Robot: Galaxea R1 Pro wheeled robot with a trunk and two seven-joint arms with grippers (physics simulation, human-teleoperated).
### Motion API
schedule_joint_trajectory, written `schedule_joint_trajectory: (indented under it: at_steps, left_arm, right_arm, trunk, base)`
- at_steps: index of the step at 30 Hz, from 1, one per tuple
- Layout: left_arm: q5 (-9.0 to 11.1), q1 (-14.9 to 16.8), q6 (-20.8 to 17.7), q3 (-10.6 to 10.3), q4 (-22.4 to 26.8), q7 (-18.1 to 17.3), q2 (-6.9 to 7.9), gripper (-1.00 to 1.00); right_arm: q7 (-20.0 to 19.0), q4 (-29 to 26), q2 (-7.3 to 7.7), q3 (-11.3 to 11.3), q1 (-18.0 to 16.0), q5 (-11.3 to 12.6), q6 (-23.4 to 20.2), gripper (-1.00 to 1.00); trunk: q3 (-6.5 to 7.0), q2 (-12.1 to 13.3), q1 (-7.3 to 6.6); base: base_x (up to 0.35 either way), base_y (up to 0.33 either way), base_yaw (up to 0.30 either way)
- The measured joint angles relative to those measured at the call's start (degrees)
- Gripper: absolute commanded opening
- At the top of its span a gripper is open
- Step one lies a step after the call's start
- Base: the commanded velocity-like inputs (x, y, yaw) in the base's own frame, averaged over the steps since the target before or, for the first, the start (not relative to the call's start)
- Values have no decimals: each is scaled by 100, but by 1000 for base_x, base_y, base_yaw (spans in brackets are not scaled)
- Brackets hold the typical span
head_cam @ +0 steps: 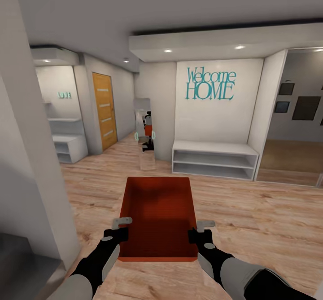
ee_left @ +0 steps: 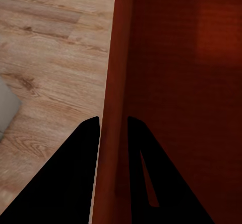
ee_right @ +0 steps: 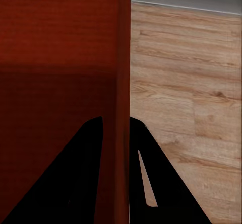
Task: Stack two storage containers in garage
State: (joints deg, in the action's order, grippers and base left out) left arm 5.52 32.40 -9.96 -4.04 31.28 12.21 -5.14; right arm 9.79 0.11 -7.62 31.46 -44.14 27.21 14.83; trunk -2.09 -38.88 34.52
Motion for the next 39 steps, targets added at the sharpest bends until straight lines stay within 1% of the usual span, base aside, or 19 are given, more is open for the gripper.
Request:
schedule_joint_trajectory:
  at_steps: [35,39]
  left_arm:
    - [-1,0,-2,29,-41,-2,-10,-100]
    - [-4,-1,-3,33,-39,2,-15,-100]
  right_arm:
    - [-1,-3,4,19,0,-6,-59,-100]
    - [-5,-5,9,6,0,-22,-61,-100]
  trunk:
    - [0,0,0]
    - [0,0,0]
  base:
    - [322,0,0]
    - [322,0,84]
